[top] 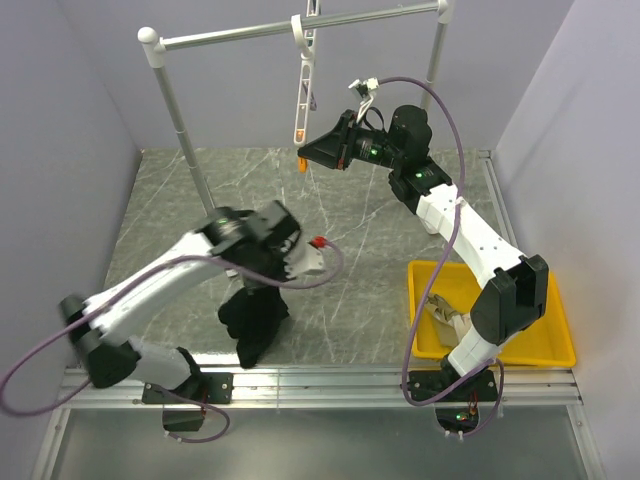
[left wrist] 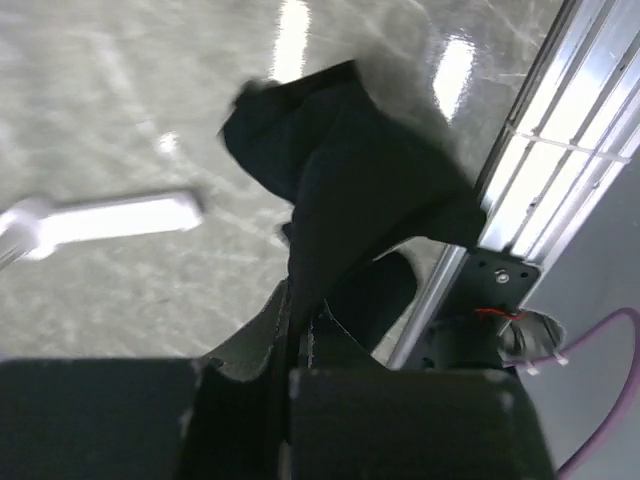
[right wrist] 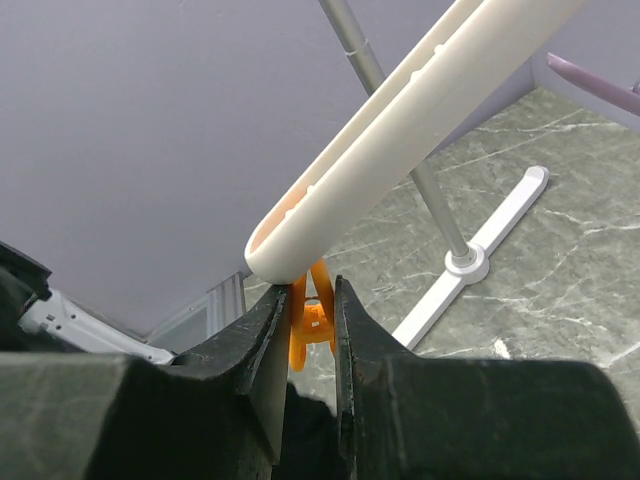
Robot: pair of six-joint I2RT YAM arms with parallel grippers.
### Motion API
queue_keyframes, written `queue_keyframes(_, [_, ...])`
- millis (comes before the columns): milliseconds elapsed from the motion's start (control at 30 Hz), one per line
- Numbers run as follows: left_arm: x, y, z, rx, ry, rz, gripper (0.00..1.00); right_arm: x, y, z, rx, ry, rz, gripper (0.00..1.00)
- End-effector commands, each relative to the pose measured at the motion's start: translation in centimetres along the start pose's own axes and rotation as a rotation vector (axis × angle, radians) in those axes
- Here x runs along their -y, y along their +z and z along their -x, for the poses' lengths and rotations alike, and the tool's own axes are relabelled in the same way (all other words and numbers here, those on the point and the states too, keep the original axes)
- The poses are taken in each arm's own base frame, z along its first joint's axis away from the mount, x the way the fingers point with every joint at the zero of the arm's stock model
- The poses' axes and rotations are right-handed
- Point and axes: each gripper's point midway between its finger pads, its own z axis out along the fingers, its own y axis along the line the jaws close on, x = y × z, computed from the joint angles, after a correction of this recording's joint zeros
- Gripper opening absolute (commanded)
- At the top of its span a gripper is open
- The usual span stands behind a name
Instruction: Clip the underwear to the hanger
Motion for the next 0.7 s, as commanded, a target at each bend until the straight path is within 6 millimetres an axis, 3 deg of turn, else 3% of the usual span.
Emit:
queue_keyframes(0, [0.9,3.1,1.2,-0.116,-0.035,-0.080,0.00,-1.1,-0.2,1.9,0.032,-0.042,0.014,0.00])
queue_keyframes(33, [0.8,5.0,1.7,-0.173,-0.043,-0.111,0.00,-1.0,-0.2,1.9,0.031,-0.042,0.011,0.00])
queue_keyframes(100, [0.1,6.0,3.7,-0.160,-0.046,-0.113,0.01,-1.0,-0.4,2.0,0.033,-0.047,0.005,0.00])
queue_keyframes(167, [-0.5,8.7,4.5,-0.202,-0.037,-0.121,0.03,-0.9,-0.5,2.2,0.035,-0.056,0.001,0.00])
queue_keyframes(200, [-1.3,9.9,5.6,-0.172,-0.036,-0.094,0.03,-0.9,-0.6,2.3,0.037,-0.059,-0.003,0.00])
queue_keyframes(367, [-5.0,15.1,7.0,-0.167,-0.019,0.062,0.12,-0.8,-1.1,2.9,0.050,-0.070,-0.017,0.00])
queue_keyframes(400, [-6.1,16.3,7.1,-0.159,-0.011,0.119,0.18,-0.8,-1.2,3.0,0.052,-0.071,-0.017,0.00])
queue_keyframes(533, [-5.9,17.7,7.1,-0.130,0.016,0.111,0.33,-1.0,-1.3,3.0,0.053,-0.073,-0.015,0.00])
queue_keyframes(667, [-2.6,16.9,6.9,-0.050,0.040,-0.057,0.45,-0.7,-1.5,2.9,0.050,-0.075,-0.023,0.00])
